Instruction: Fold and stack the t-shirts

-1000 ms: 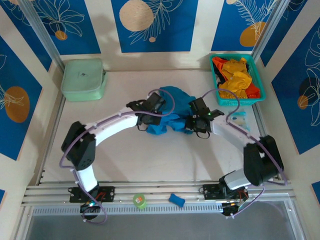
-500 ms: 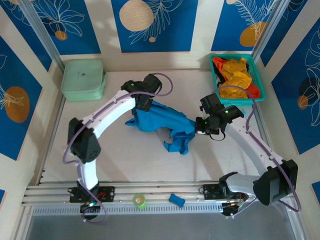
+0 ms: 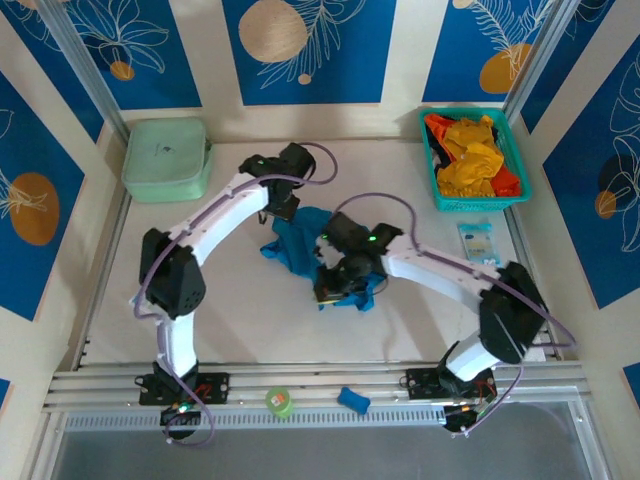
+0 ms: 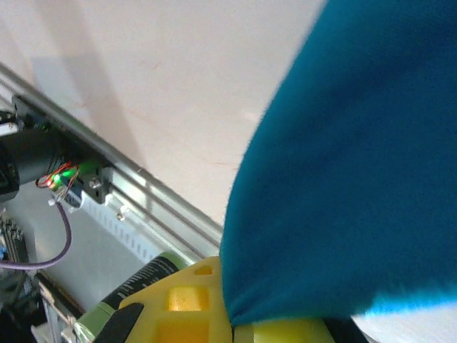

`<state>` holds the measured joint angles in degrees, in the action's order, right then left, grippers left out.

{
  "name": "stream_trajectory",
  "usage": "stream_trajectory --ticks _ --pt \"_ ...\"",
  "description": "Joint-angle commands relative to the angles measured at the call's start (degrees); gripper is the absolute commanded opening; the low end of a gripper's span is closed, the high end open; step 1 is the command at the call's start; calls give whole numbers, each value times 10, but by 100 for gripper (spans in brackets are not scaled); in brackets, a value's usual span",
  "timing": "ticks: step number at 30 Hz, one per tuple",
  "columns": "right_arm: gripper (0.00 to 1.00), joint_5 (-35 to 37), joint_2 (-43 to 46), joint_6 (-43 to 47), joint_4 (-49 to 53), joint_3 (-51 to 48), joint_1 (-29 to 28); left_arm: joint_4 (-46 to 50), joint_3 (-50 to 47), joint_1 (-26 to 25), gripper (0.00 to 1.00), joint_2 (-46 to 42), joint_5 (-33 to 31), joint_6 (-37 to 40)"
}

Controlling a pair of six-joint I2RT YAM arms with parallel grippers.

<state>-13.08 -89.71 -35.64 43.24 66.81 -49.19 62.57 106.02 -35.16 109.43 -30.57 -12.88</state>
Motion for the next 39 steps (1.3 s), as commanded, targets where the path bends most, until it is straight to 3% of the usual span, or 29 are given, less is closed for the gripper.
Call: stream_trajectory --ticks 1,4,7,8,10,20,27,33,39 --pt "0 -50 -40 -14 -32 47 -28 75 -5 10 87 -83 -19 -34" --pt "4 -66 -60 -15 -41 52 -30 85 -68 10 89 -143 18 -66" --pt "44 -46 -54 -13 -22 47 -19 69 -154 10 88 -200 94 -98" --pt "52 -33 -45 -10 -13 42 -12 57 -187 9 88 -217 123 -108" --pt "59 -15 -22 -5 2 30 9 31 -246 6 87 -245 175 -126" --pt "64 94 85 16 46 -56 205 -103 -388 -117 82 -256 362 -175" --pt "69 130 69 19 7 -132 236 -208 -451 -180 86 -231 456 -167" --pt "65 153 54 2 -29 -180 231 -189 -428 -200 87 -143 403 -147" --pt "55 160 31 -12 -94 -196 231 -146 -395 -199 62 -104 261 -173"
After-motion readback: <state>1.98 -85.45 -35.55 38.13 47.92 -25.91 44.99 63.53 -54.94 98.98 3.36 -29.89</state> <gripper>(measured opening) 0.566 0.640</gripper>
